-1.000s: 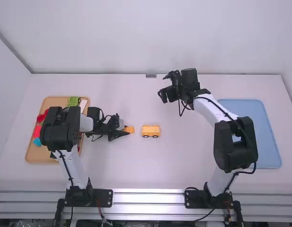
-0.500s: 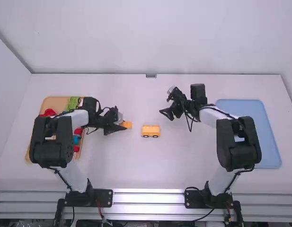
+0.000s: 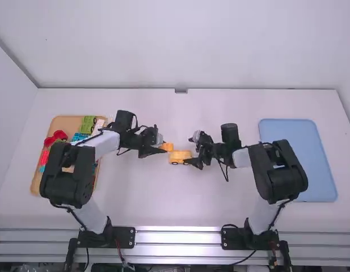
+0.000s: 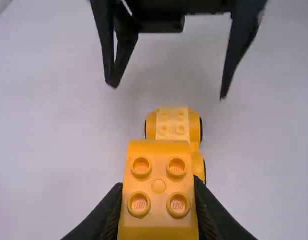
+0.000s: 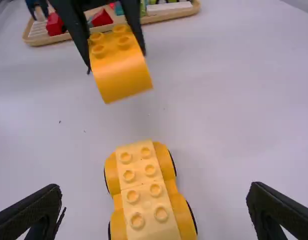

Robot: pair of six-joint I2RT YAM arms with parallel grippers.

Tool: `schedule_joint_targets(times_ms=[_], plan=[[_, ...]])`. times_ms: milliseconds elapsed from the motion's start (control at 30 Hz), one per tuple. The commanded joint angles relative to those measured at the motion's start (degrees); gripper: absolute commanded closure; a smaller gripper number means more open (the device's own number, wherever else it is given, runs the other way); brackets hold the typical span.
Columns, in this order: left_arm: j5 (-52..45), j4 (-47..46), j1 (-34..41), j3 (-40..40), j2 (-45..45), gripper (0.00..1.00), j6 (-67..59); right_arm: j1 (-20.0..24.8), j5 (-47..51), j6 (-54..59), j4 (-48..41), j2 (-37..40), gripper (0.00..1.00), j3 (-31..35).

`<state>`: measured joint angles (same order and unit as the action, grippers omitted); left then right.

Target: Assemble lego blocks to make yellow taxi

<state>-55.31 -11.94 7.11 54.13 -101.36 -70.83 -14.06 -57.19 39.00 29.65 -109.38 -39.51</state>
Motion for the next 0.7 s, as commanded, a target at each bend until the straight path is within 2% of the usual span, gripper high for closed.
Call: schedule_joint_targets(times_ms=[0, 167, 233, 400, 467, 667], plan=[[1.7, 0.9, 2.0, -0.1, 0.1, 0.85, 5.0, -1.4, -2.0, 5.2, 1.0, -4.5, 0.01, -1.0], [1.8, 1.9, 3.6, -0.1, -0.2, 0.85, 5.5, -2.1, -2.2, 7.7, 5.9, -8.9, 0.01, -1.0], [1.8, 2.3, 4.2, -0.1, -0.5, 0.85, 5.5, -1.9, -2.9, 5.6, 11.0, -12.3, 0.01, -1.2], [1.8, 2.2, 4.1, -0.4, -0.6, 0.86, 5.5, -1.1, -8.5, 5.1, 16.8, -17.1, 0.01, -2.3], [0.4, 2.7, 4.2, -1.0, -0.6, 0.86, 5.5, -0.9, -8.8, 5.2, 17.0, -17.9, 0.0, -2.8], [-1.4, 10.0, 4.4, -5.4, -0.9, 0.86, 7.5, -2.0, -8.9, 5.8, 15.8, -19.6, 0.09, -5.0]])
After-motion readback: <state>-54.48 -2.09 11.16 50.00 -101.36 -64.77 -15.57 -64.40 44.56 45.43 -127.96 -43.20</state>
